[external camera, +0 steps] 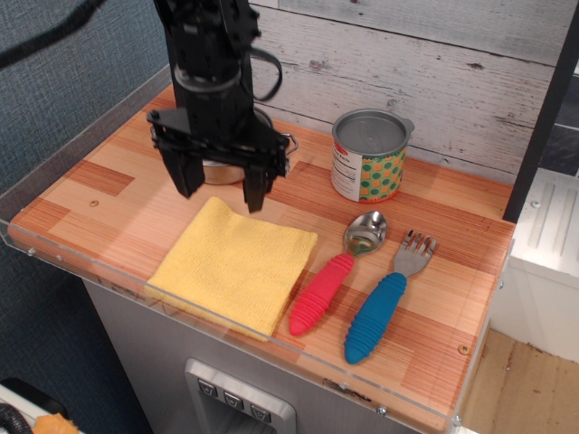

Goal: Move yellow cloth closer to left of red spoon.

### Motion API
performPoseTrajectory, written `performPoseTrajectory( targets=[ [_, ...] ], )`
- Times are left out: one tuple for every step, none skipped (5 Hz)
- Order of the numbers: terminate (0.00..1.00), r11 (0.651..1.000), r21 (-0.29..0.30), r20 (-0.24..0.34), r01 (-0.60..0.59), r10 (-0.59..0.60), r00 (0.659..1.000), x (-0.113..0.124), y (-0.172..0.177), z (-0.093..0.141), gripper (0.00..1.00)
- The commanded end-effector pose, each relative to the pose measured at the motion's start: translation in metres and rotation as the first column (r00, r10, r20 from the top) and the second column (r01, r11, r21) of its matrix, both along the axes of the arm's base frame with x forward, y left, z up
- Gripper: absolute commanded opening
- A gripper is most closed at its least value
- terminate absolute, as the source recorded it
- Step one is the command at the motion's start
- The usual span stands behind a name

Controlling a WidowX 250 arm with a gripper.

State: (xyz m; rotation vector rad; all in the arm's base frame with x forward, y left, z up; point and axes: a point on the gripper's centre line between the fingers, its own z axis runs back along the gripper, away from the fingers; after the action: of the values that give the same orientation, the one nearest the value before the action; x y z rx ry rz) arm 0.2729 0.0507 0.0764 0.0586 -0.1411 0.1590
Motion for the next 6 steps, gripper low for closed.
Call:
performPoseTrajectory(
  targets=[
    [0.0, 1.0, -0.01, 0.095, 0.026, -0.025, 0.995, 0.019, -0.001, 0.046, 1.0],
    [0.0, 1.0, -0.025, 0.11, 0.016, -0.013, 0.994, 0.025, -0.007, 0.057, 1.0],
    [0.0, 1.0, 0.016, 0.101, -0.025, 0.023, 0.995, 0.028, 0.003, 0.06, 1.0],
    [0.0, 0.993, 0.018, 0.098, -0.117, 0.114, 0.989, 0.025, 0.037, 0.055, 1.0],
    [0.0, 0.981, 0.013, 0.086, -0.193, 0.192, 0.978, 0.023, 0.068, 0.049, 1.0],
    [0.0, 0.967, 0.012, 0.065, -0.255, 0.253, 0.965, 0.025, 0.098, 0.041, 1.0]
  ],
)
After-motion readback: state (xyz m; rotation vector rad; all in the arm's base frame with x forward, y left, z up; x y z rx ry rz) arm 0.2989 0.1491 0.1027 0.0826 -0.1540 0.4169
